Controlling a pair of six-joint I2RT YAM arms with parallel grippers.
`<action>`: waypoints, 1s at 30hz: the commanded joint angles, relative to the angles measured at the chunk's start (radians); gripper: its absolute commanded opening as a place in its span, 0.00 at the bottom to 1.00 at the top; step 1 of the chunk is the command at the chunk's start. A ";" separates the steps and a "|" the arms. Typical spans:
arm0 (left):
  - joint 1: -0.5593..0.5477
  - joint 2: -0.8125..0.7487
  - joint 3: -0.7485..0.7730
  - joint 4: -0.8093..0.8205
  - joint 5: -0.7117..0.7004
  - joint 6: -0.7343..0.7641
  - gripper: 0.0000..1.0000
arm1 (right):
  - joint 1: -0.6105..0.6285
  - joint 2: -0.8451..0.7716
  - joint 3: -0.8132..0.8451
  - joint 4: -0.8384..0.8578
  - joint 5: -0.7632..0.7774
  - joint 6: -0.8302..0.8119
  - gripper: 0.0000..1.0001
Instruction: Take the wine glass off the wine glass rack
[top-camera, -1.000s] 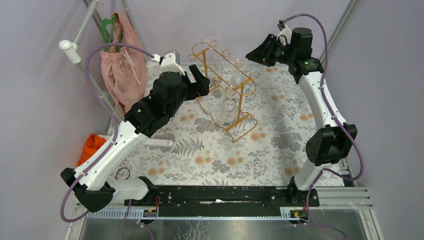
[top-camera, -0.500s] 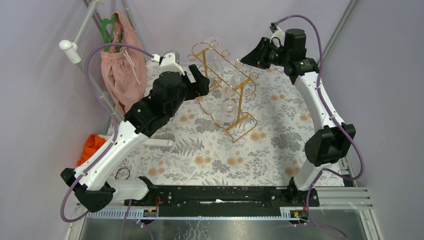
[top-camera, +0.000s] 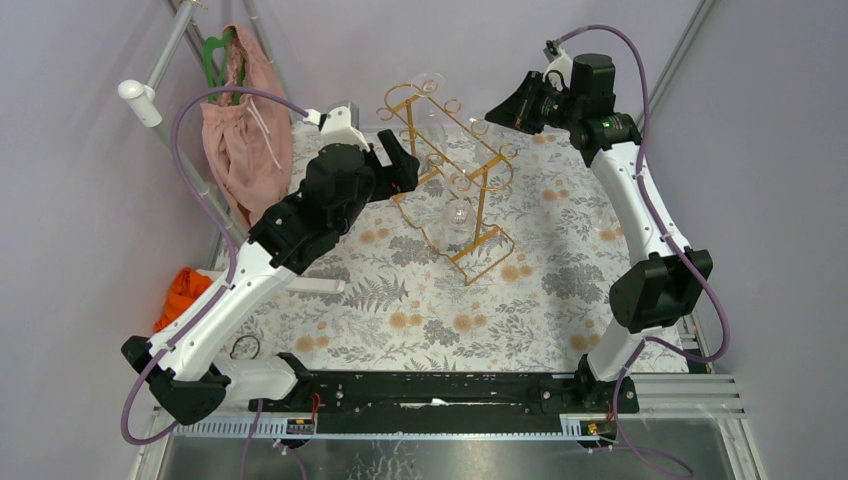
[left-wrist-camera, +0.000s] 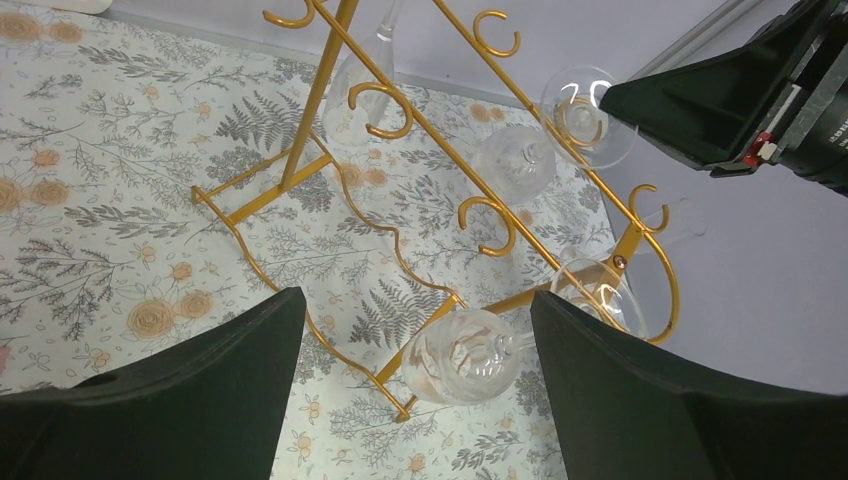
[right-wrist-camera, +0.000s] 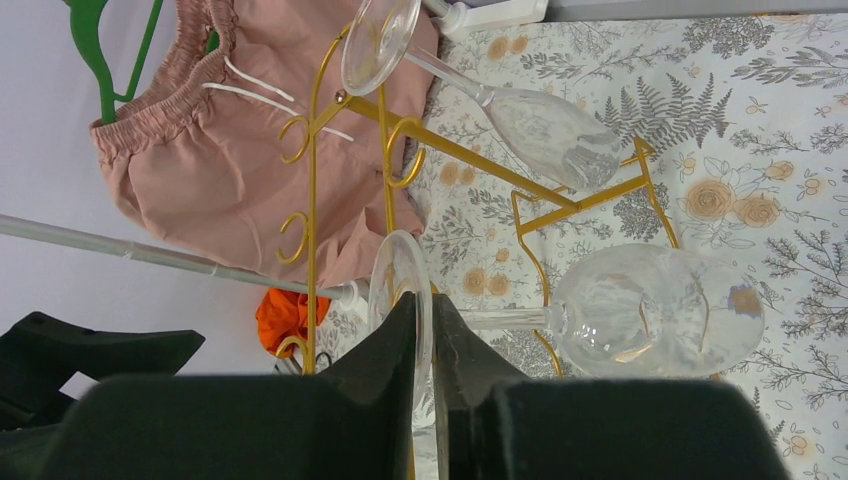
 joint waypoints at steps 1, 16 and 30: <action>0.008 -0.022 -0.015 0.056 -0.017 0.009 0.91 | 0.007 -0.012 0.036 0.003 0.032 0.002 0.00; 0.010 -0.039 -0.023 0.049 -0.017 0.011 0.92 | 0.006 -0.073 -0.074 0.185 0.008 0.263 0.00; 0.013 -0.049 -0.024 0.048 -0.016 0.017 0.93 | -0.027 -0.106 -0.125 0.316 -0.014 0.399 0.00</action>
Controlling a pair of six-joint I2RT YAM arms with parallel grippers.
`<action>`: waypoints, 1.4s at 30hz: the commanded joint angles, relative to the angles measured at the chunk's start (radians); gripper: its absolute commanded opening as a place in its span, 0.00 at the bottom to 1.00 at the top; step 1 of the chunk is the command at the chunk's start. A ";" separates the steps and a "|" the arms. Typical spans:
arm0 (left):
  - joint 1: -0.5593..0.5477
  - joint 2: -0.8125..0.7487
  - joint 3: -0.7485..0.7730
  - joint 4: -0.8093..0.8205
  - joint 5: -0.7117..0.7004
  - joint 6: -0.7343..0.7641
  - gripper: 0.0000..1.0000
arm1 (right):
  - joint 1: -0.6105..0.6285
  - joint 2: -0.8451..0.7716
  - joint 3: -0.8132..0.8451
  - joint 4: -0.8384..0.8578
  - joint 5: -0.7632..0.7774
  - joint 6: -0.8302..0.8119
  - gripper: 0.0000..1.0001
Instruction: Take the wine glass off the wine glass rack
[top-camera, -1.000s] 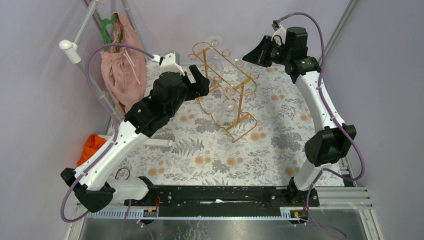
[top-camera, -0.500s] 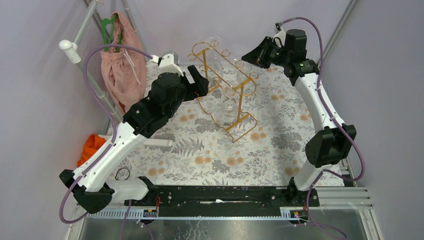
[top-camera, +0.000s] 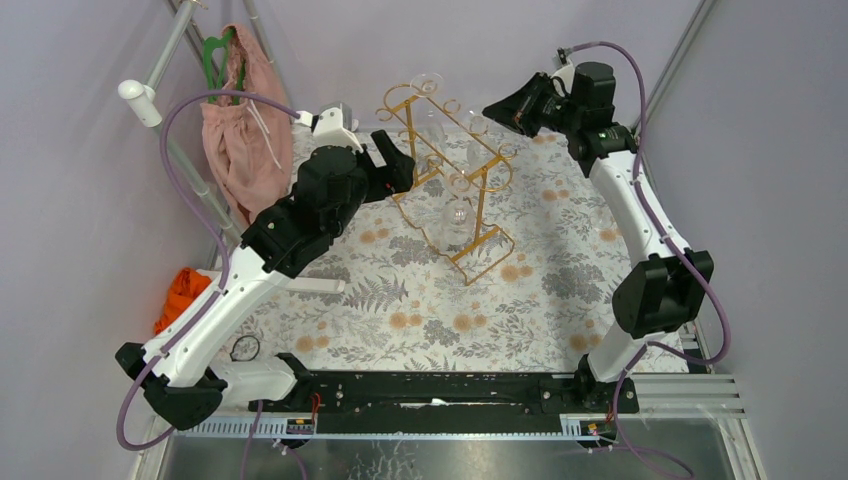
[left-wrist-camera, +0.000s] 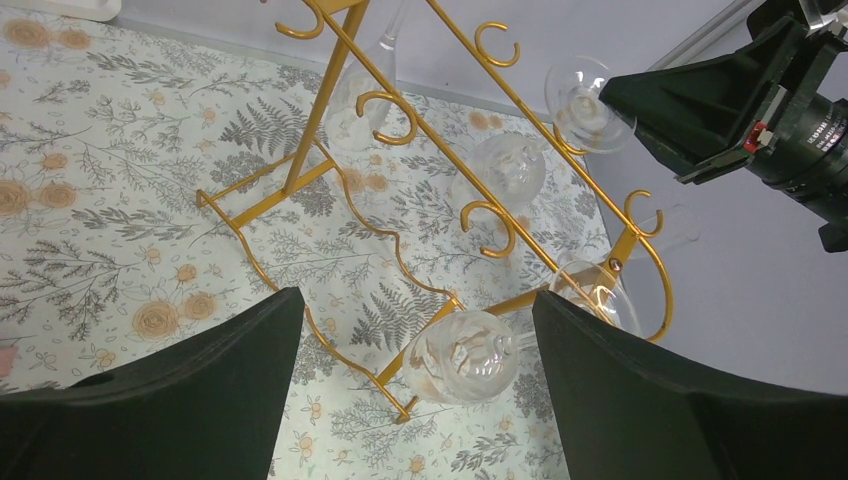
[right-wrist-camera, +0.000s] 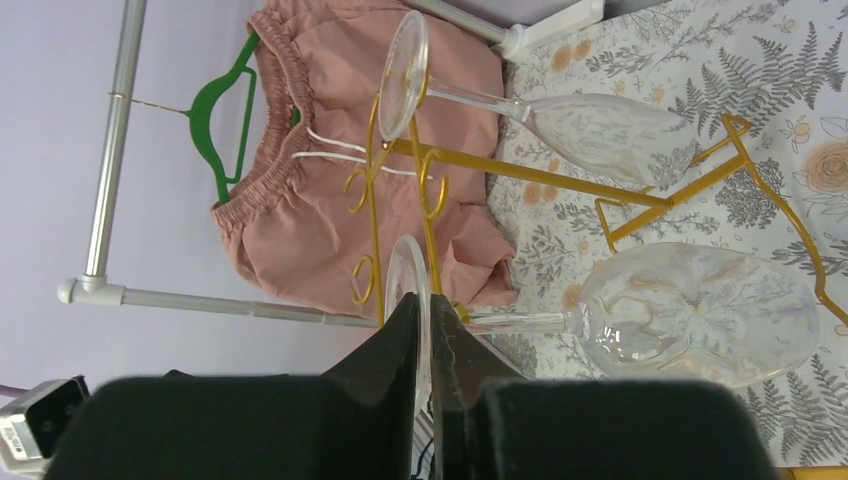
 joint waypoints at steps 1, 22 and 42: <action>0.007 -0.017 -0.008 0.047 -0.015 0.016 0.93 | -0.020 -0.072 0.010 0.118 -0.023 0.056 0.00; 0.011 -0.003 0.004 0.044 -0.007 0.016 0.93 | -0.104 -0.100 0.005 0.115 -0.055 0.071 0.00; 0.009 -0.015 -0.016 0.087 0.086 -0.021 0.92 | -0.160 -0.472 -0.070 0.041 -0.040 -0.001 0.00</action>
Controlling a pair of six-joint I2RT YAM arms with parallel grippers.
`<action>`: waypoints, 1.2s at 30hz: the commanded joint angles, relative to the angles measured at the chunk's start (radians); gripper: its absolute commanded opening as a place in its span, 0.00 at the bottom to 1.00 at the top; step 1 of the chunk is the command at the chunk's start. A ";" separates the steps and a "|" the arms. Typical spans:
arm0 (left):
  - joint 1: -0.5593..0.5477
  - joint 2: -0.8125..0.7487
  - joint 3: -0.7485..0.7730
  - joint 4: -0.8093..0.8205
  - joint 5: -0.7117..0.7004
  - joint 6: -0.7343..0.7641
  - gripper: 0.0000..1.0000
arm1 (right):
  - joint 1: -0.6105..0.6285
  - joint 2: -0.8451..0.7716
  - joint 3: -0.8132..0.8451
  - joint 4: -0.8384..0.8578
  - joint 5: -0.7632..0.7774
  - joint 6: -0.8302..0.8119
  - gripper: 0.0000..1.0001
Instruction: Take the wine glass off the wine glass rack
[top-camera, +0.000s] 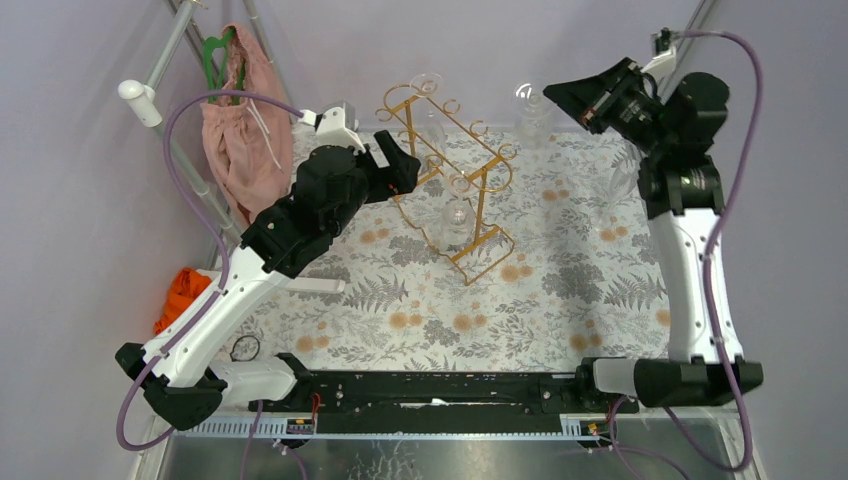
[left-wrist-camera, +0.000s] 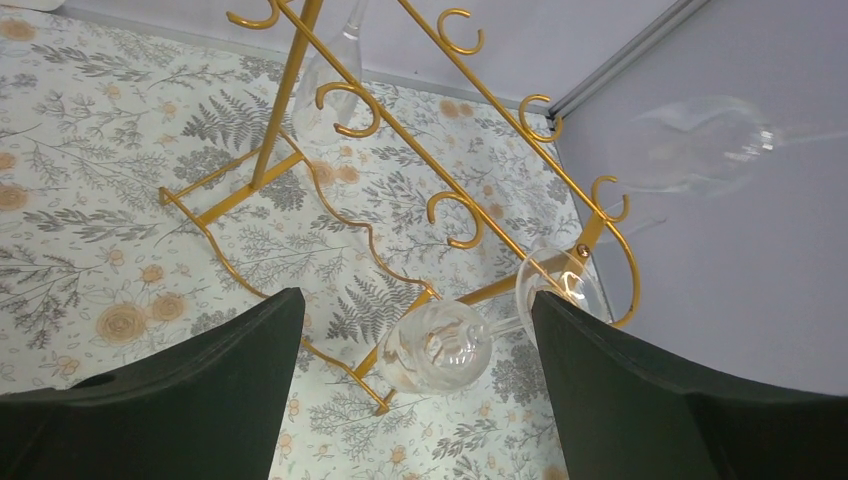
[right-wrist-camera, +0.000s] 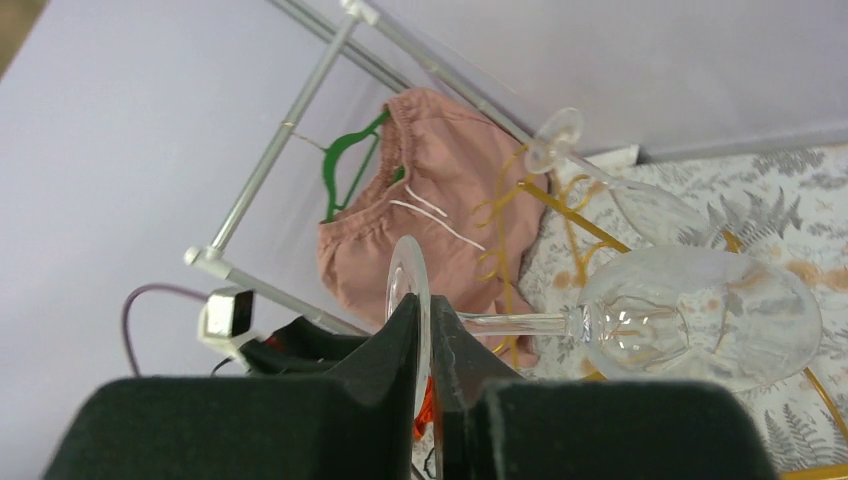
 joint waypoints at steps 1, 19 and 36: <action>0.008 -0.017 -0.023 0.080 0.035 -0.015 0.92 | 0.002 -0.146 -0.020 0.037 -0.019 -0.014 0.00; 0.026 -0.234 -0.337 0.616 0.275 -0.010 0.94 | 0.002 -0.424 -0.217 0.530 -0.214 0.373 0.00; 0.325 -0.186 -0.605 1.544 0.992 -0.462 0.92 | 0.001 -0.448 -0.345 1.037 -0.227 0.749 0.00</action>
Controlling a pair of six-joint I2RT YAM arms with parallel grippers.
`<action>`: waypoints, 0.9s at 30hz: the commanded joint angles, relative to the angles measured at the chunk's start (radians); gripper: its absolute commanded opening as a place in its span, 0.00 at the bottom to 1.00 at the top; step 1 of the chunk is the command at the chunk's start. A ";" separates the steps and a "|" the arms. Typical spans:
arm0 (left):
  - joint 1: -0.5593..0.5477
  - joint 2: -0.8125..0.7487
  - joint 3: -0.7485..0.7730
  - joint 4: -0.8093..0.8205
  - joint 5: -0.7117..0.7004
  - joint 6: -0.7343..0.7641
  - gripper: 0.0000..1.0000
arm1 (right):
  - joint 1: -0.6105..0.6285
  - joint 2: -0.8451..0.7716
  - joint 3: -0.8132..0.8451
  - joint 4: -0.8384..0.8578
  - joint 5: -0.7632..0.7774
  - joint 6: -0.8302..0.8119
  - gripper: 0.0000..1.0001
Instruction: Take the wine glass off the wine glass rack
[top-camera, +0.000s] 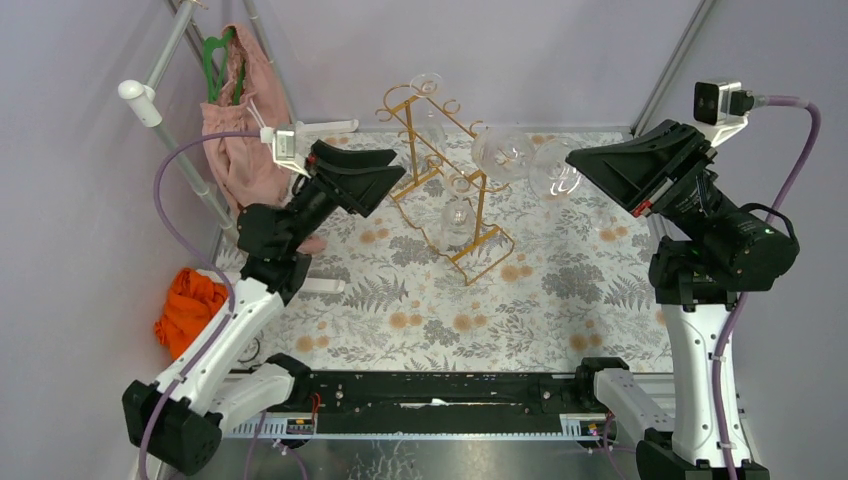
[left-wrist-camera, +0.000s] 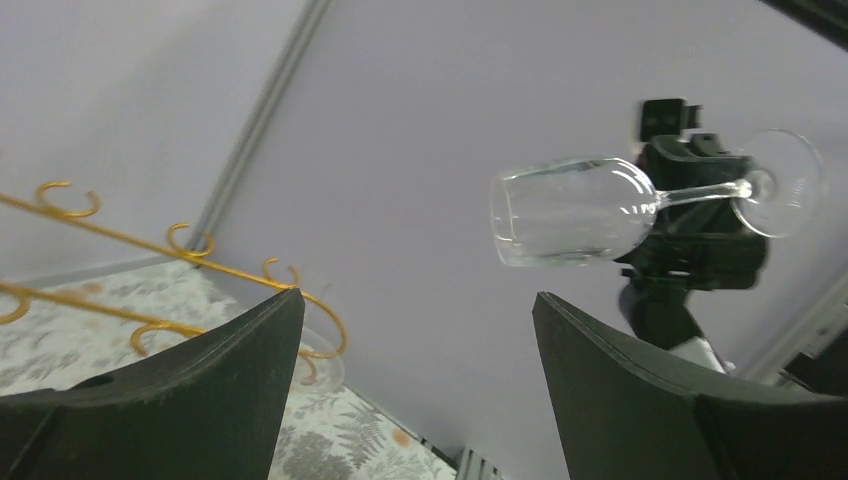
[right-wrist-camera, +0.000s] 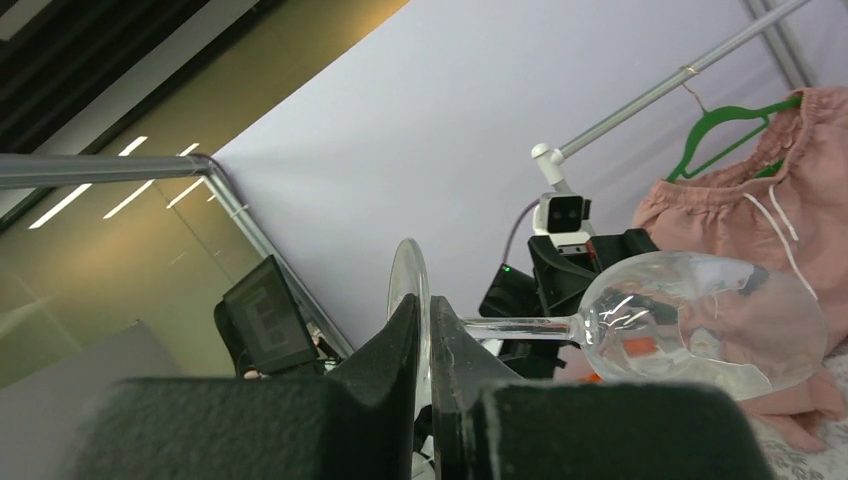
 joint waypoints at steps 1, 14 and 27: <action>0.081 0.079 -0.064 0.580 0.296 -0.306 0.92 | 0.002 -0.005 -0.013 0.219 0.005 0.109 0.00; 0.074 0.293 -0.027 1.038 0.407 -0.573 0.89 | 0.004 0.028 -0.091 0.457 0.039 0.240 0.00; 0.061 0.316 -0.020 1.037 0.375 -0.586 0.89 | 0.067 0.108 -0.112 0.685 0.064 0.358 0.00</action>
